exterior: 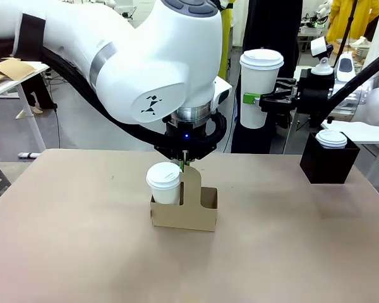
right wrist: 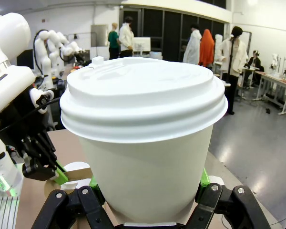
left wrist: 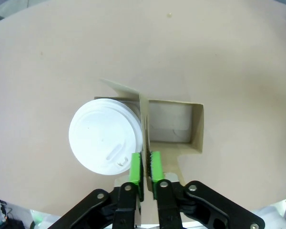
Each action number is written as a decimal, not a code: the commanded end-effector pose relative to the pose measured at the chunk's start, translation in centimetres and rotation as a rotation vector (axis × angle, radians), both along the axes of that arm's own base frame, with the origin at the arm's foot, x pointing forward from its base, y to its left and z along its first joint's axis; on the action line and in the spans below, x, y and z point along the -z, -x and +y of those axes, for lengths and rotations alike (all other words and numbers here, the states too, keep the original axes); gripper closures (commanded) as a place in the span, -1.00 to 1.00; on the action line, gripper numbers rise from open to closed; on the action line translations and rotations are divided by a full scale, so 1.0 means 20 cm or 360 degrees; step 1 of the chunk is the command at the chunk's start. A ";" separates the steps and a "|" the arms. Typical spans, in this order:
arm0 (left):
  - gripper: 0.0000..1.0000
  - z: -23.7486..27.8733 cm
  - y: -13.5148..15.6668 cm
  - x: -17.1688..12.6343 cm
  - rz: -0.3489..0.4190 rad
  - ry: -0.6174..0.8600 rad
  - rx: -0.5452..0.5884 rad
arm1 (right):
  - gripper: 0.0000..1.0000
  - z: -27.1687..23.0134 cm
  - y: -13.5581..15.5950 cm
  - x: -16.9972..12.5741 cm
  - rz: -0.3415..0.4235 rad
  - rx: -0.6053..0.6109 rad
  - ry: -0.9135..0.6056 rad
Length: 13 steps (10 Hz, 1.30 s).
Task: Pour a drink into a cup and package it in a carrier.
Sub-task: Insert the held 600 ml Paper Cup into the Cup Carrier.
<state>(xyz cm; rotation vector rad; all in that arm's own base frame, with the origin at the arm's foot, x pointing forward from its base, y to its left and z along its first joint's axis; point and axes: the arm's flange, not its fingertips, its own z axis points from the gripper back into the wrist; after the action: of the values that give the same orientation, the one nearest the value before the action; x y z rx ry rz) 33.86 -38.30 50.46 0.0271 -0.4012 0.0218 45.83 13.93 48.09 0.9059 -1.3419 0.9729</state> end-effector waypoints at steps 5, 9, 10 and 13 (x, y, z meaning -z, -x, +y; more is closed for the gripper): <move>-1.00 0.28 0.09 -0.31 0.0035 0.0094 0.0434 | -0.61 0.05 -0.17 0.07 0.0145 -0.0284 0.0018; -1.00 0.66 0.12 -0.41 -0.0011 0.0148 0.0956 | -0.61 0.11 -0.24 0.29 0.0147 -0.0671 -0.0017; -1.00 0.72 0.10 -0.36 -0.0023 0.0054 0.1084 | -0.61 0.11 -0.23 0.33 0.0087 -0.0799 0.0000; -1.00 0.64 0.08 -0.43 -0.0024 0.0108 0.0961 | -0.61 0.14 -0.21 0.36 0.0170 -0.0676 0.0002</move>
<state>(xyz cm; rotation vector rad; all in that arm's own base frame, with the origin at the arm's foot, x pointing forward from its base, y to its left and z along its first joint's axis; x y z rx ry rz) 32.37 -24.49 57.98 -0.1372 -0.4126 -0.6037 49.99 16.44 40.38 1.2822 -1.0460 1.2562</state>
